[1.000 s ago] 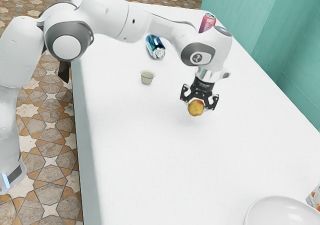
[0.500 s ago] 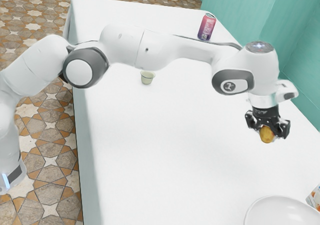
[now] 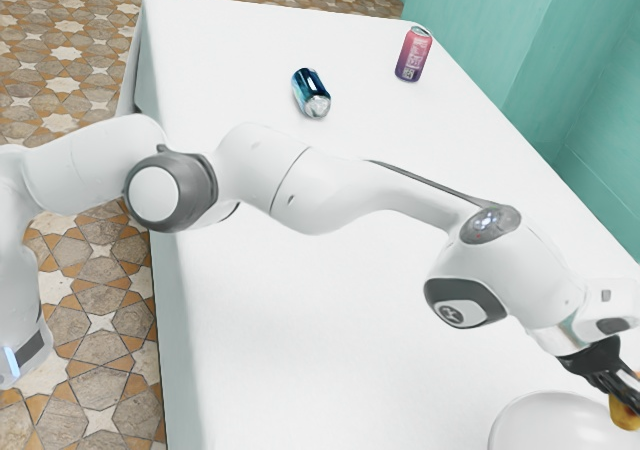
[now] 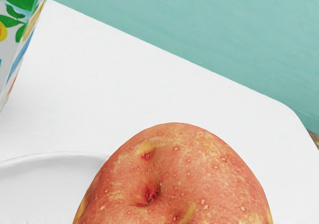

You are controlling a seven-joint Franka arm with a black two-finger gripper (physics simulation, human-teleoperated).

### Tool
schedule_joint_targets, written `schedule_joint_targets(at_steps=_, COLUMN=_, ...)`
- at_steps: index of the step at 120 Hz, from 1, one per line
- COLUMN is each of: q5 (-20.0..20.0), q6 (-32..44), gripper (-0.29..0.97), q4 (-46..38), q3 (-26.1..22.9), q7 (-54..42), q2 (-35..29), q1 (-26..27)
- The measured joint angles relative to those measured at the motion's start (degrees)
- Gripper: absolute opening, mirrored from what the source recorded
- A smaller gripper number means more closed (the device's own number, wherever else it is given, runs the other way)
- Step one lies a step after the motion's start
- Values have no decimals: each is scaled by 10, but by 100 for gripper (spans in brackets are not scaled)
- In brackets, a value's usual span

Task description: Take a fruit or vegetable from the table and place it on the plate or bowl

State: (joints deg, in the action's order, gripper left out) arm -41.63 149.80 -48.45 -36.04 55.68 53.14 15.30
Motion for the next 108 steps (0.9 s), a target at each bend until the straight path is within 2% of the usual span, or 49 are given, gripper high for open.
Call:
schedule_joint_targets(at_steps=46, q5=-5, q6=36, gripper=18, q4=-41, q3=-11, q7=8, q2=10, q1=7)
schedule_joint_targets(at_steps=64, q5=5, q6=43, gripper=49, q4=-42, q3=-8, q7=9, q2=14, q1=4)
schedule_joint_targets(at_steps=87, q5=9, q6=48, gripper=63, q4=-42, q3=-4, q7=11, q2=12, q1=3)
schedule_joint_targets(at_steps=96, q5=25, q6=10, gripper=65, q4=-79, q3=18, q7=5, q2=-49, q1=-12)
schedule_joint_targets(at_steps=103, q5=83, q6=-87, gripper=66, q4=-93, q3=64, q7=-13, q2=-145, q1=-31)
schedule_joint_targets(at_steps=108, q5=123, q6=-178, gripper=66, q4=-102, q3=116, q7=-34, q2=-213, q1=-49)
